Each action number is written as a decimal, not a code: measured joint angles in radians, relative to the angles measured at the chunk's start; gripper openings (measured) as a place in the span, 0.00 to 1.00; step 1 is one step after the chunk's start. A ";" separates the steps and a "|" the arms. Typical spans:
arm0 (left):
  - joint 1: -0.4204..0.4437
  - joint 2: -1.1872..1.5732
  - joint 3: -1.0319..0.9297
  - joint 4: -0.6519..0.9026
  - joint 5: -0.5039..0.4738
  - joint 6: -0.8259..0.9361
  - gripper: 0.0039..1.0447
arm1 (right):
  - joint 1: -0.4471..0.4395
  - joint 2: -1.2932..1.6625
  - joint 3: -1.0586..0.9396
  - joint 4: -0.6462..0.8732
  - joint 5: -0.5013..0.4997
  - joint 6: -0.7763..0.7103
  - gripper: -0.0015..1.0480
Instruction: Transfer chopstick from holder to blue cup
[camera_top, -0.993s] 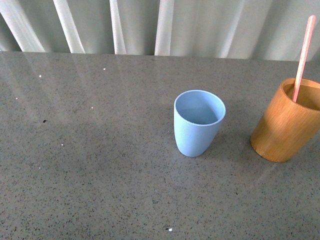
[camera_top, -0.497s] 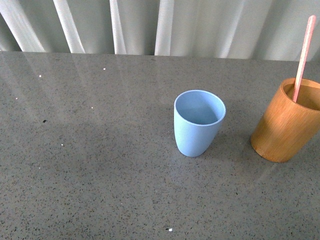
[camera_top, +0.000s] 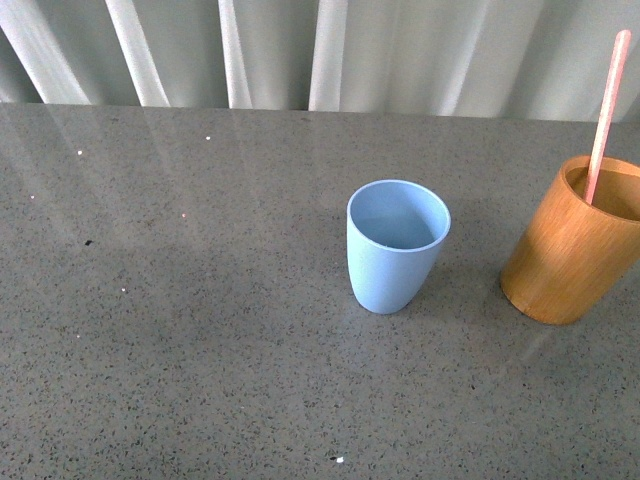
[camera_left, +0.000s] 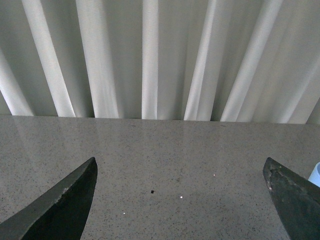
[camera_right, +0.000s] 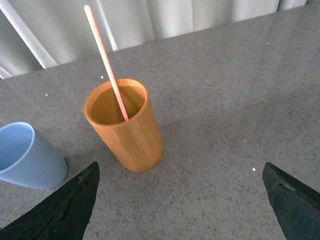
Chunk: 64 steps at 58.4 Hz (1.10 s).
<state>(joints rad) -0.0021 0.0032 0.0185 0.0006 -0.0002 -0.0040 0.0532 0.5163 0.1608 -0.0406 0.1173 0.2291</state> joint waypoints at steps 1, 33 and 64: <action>0.000 0.000 0.000 0.000 0.000 0.000 0.94 | -0.005 0.020 0.003 0.019 -0.009 -0.004 0.90; 0.000 0.000 0.000 0.000 0.000 0.000 0.94 | -0.053 0.878 0.332 0.548 -0.258 -0.256 0.90; 0.000 0.000 0.000 0.000 0.000 0.000 0.94 | -0.003 1.094 0.438 0.668 -0.251 -0.211 0.90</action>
<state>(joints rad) -0.0021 0.0032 0.0185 0.0006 -0.0002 -0.0040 0.0505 1.6108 0.5987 0.6270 -0.1341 0.0177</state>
